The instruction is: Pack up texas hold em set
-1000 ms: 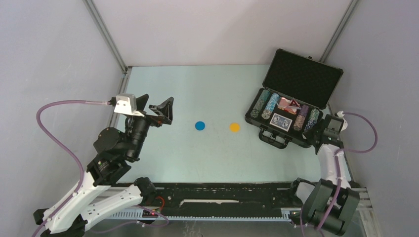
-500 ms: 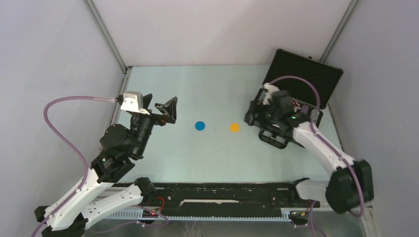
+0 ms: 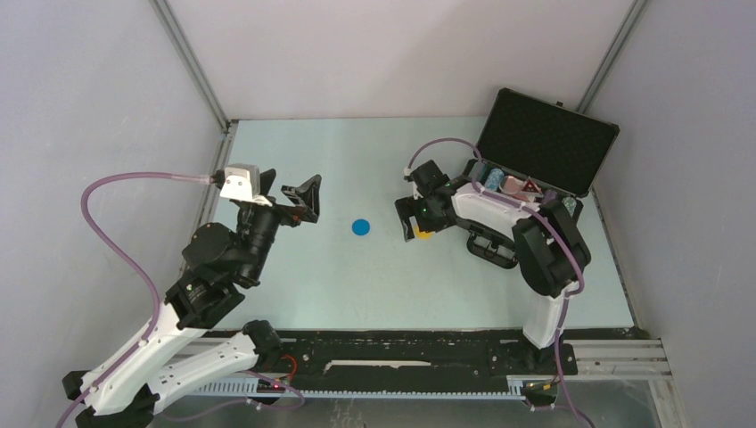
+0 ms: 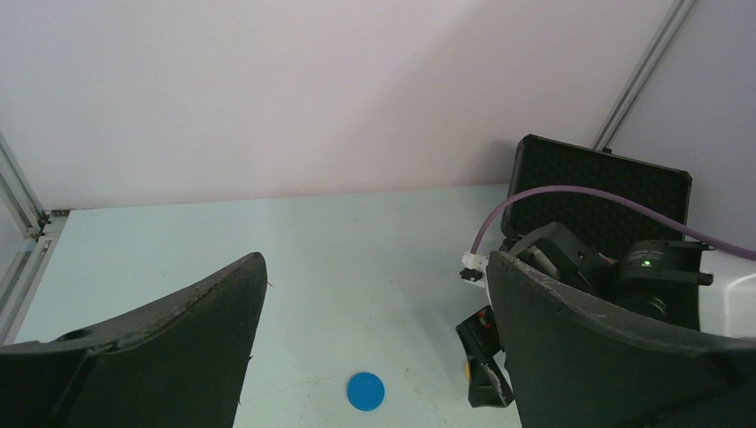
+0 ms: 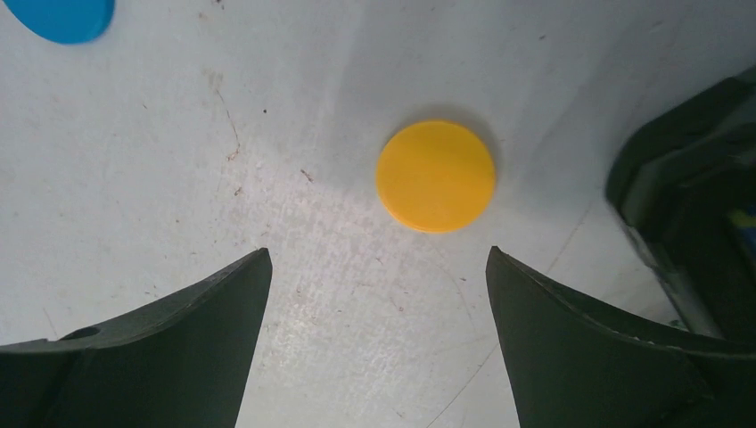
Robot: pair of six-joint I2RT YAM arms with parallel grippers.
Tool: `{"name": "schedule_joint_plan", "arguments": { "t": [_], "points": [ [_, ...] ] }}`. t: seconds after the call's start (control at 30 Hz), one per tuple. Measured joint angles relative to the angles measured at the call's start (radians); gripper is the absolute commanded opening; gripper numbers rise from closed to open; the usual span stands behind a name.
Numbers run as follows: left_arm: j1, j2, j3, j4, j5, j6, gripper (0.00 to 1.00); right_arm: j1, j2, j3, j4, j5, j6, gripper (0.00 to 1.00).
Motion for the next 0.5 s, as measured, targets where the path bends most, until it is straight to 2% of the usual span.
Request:
{"name": "schedule_joint_plan", "arguments": {
  "t": [0.3,0.5],
  "points": [
    [0.000,0.000,0.000,0.000,0.000,0.000,0.99,-0.003,0.082,0.054,-0.041,0.030,-0.004,0.99],
    [0.000,0.000,0.000,0.000,0.000,0.000,0.99,-0.008,0.127,0.108,-0.048,0.042,-0.016,0.85]
  ]
}}
